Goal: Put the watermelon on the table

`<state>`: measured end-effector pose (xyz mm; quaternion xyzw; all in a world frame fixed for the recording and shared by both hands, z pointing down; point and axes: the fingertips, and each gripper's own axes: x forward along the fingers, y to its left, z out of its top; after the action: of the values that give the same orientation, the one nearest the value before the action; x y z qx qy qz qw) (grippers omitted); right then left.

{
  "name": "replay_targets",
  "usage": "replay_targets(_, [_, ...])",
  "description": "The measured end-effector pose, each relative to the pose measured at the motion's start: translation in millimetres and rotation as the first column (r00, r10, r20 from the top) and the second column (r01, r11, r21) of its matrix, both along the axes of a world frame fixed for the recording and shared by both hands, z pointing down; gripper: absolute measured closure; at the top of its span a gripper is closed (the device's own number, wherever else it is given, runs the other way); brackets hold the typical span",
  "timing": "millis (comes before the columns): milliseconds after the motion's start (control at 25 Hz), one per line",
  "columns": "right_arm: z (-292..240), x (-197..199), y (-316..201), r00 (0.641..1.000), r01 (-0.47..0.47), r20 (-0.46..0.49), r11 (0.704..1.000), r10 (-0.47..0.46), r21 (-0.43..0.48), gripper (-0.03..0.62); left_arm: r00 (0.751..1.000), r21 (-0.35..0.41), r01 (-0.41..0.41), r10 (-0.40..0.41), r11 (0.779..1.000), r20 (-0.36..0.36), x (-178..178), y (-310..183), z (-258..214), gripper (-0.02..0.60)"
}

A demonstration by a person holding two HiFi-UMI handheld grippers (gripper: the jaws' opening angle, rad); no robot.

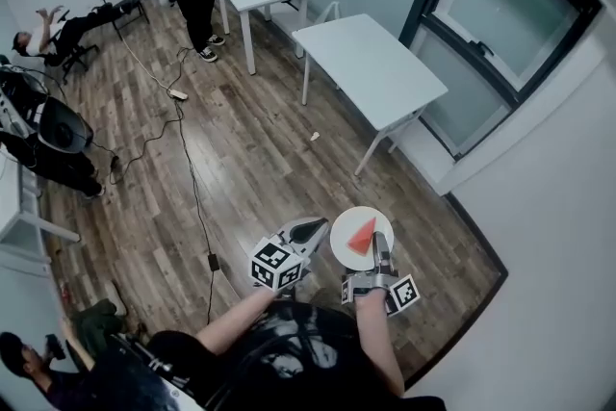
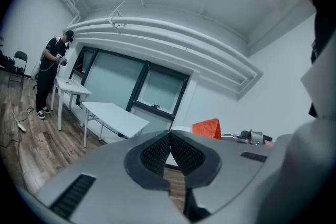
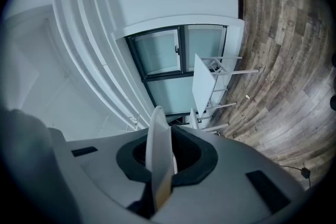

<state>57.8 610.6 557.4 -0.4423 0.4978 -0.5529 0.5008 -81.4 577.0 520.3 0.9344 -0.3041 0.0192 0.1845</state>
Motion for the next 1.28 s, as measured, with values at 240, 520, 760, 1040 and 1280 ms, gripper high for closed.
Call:
replay_targets(240, [10.6, -2.4, -17.6, 1.000, -0.014, 0.020, 0.999, 0.015, -0.031, 0.566, 1.000, -0.028, -0.015, 0.015, 0.999, -0.005, -4.9, -22.7, 3.3, 0.577])
replay_targets(520, [22.6, 3.6, -70.6, 1.000, 0.018, 0.022, 0.999, -0.017, -0.040, 0.566, 1.000, -0.048, 0.008, -0.009, 0.999, -0.012, 3.1, -72.5, 16.2, 0.577])
replay_targets(760, [16.4, 37.5, -141.5, 0.999, 0.043, 0.014, 0.999, -0.043, -0.028, 0.566, 1.000, -0.040, 0.000, -0.001, 0.999, -0.011, 47.8, -144.9, 12.5, 0.577])
replay_targets(1040, [17.7, 81.6, -218.9, 0.995, 0.091, 0.033, 0.996, -0.090, -0.022, 0.566, 0.999, -0.034, 0.047, -0.048, 0.998, -0.005, 91.5, -220.9, 7.5, 0.577])
replay_targets(1280, [34.6, 88.5, -273.8, 0.989, 0.144, 0.049, 0.988, -0.141, -0.053, 0.566, 0.995, -0.063, 0.099, -0.100, 0.993, -0.006, 97.5, -268.4, 15.6, 0.577])
